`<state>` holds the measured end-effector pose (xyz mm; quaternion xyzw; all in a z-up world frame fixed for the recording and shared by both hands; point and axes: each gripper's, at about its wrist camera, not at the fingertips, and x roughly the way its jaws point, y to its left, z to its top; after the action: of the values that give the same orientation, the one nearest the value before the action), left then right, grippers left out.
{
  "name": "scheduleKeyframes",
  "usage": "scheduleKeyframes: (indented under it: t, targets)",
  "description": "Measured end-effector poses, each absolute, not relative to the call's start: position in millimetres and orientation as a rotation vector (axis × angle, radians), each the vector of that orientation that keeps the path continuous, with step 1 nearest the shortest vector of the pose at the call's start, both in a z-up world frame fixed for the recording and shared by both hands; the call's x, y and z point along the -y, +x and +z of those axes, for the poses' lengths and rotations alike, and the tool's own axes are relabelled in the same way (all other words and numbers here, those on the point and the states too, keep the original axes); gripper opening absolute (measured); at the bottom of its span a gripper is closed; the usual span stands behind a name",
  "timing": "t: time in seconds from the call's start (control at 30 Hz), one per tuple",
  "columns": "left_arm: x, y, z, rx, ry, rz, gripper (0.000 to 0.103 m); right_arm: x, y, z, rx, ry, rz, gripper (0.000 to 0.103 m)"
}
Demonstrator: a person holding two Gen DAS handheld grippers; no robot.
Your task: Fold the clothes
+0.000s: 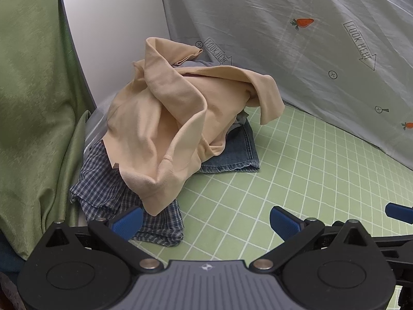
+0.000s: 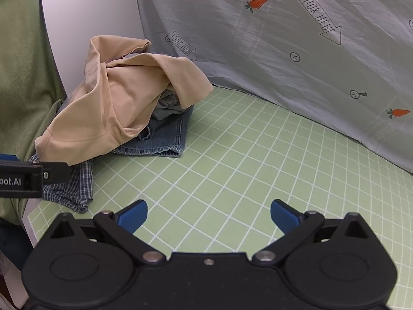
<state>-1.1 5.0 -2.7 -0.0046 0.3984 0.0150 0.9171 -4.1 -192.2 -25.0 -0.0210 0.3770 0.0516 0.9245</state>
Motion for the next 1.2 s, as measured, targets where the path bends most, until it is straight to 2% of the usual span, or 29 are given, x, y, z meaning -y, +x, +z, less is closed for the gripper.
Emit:
scheduleKeyframes:
  t: [1.2]
  targets:
    - [-7.9, -3.7, -3.3, -0.837, -0.011, 0.037, 0.103, 191.2, -4.6, -24.2, -0.780, -0.042, 0.107, 0.103]
